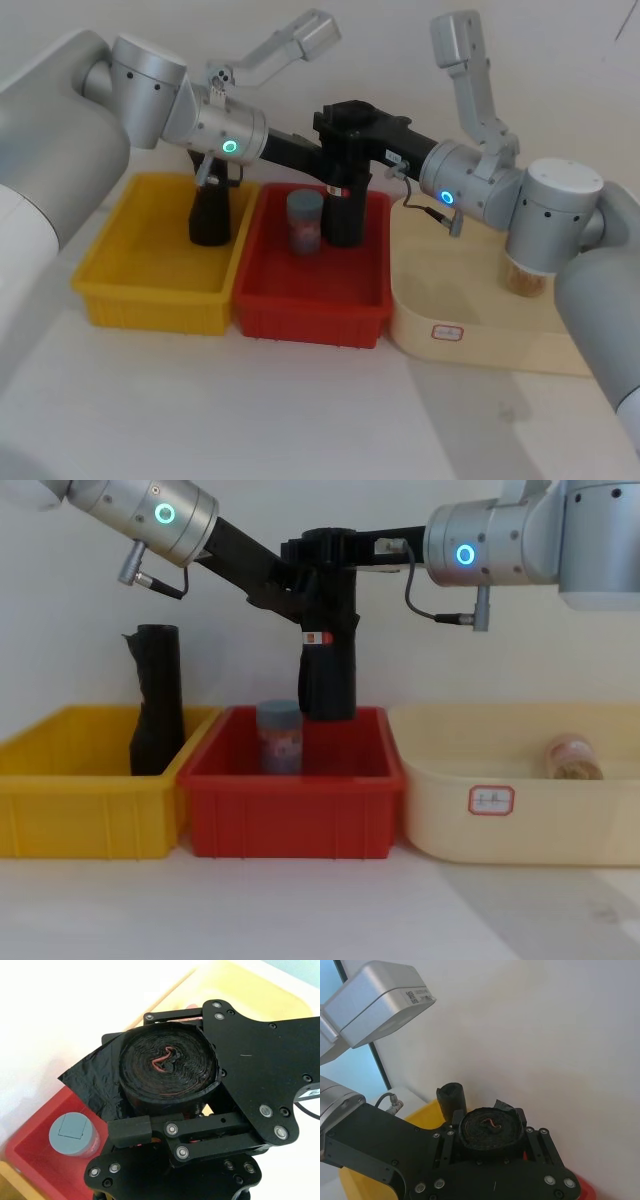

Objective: Pick up the garbage bag with the one hand and transfer it to the other hand.

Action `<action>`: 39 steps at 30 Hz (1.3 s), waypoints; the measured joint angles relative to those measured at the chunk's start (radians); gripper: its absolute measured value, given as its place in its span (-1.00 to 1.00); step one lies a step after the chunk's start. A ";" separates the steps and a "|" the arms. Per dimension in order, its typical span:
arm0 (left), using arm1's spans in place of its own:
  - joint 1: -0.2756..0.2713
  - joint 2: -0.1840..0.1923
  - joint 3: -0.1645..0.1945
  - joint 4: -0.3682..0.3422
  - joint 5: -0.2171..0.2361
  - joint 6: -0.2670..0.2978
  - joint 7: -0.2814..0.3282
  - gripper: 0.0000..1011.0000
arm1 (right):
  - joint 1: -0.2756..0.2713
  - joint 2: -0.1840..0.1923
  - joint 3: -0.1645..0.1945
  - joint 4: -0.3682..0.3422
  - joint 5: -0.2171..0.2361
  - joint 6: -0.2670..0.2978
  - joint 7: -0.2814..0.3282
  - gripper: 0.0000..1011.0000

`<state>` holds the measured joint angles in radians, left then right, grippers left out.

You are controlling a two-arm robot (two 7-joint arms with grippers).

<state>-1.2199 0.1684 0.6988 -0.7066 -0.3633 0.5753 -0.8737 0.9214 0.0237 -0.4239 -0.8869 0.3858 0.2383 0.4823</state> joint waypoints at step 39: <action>0.000 0.000 0.000 0.000 -0.001 0.000 0.000 0.25 | 0.002 0.000 -0.003 0.003 -0.001 -0.003 -0.001 0.15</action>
<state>-1.2199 0.1680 0.6988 -0.7069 -0.3640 0.5753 -0.8742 0.9233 0.0239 -0.4269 -0.8842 0.3848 0.2355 0.4814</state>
